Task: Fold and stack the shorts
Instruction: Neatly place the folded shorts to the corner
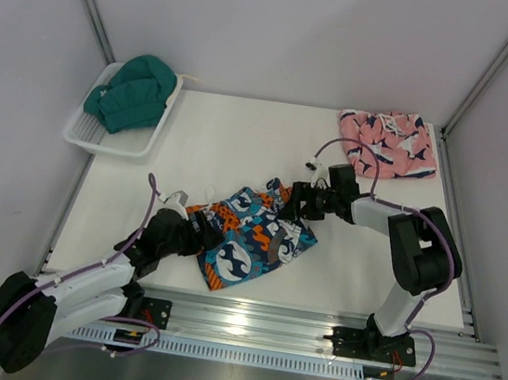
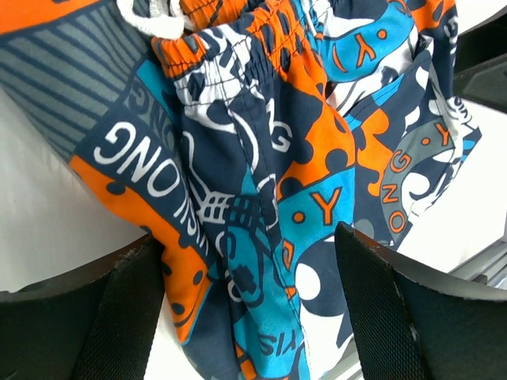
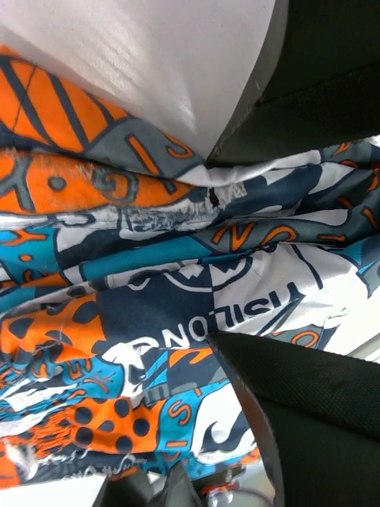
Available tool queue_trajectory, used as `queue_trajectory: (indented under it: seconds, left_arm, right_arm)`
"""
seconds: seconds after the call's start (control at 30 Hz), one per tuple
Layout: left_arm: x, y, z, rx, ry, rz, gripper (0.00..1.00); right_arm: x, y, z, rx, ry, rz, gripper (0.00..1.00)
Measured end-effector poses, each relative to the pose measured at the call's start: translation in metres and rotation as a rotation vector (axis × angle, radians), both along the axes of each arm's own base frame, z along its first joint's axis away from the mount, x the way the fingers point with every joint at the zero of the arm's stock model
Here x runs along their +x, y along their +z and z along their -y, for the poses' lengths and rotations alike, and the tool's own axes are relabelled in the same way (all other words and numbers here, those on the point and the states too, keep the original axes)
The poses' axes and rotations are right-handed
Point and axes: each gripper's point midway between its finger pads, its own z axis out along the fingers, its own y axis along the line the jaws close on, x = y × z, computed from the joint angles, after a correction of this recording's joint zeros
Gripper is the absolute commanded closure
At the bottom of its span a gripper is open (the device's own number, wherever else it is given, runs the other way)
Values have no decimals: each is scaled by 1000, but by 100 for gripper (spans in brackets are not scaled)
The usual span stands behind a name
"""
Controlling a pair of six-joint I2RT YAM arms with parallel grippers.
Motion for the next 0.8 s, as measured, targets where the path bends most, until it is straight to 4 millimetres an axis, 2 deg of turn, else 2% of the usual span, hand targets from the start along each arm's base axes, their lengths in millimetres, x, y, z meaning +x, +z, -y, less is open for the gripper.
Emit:
queue_trajectory:
  seconds: [0.07,0.1,0.17,0.2,0.33,0.37,0.4,0.43,0.5,0.57,0.67,0.7,0.8]
  left_arm:
    - [-2,-1,-1,6,-3,-2,18]
    - [-2,0,-2,8,-3,-2,21]
    - [-3,-1,-2,12,-7,-5,28]
    - [-4,-2,-2,15,-9,-5,34]
    - [-5,-3,-2,20,-21,-4,36]
    - [-5,-3,-2,22,-22,-7,36]
    - [-6,-4,-2,23,-24,-11,35]
    - [-7,-6,-2,26,-26,-15,33]
    - [-8,-7,1,24,-35,-20,30]
    - [-8,-6,2,20,-41,-15,29]
    - [-8,-5,3,20,-43,-13,28]
    - [-7,-5,3,20,-43,-11,28]
    - [-7,-5,3,23,-47,-8,25]
  right_arm:
    - [1,-1,1,19,-3,-16,28]
    - [1,-2,2,23,-5,-25,35]
    - [1,-5,4,27,-12,-39,41]
    - [1,-6,5,27,-14,-46,48]
    - [-3,-11,5,19,-13,-67,70]
    - [-5,-13,6,16,-14,-75,70]
    - [-6,-14,6,13,-17,-83,51]
    - [-8,-14,7,11,-24,-94,44]
    - [-8,-10,4,32,-18,-97,42]
    - [-7,-8,3,52,-20,-100,36]
    - [-6,-3,7,110,-35,-121,22]
    - [-6,-1,8,132,-37,-128,13]
    - [-4,6,11,199,-41,-139,5]
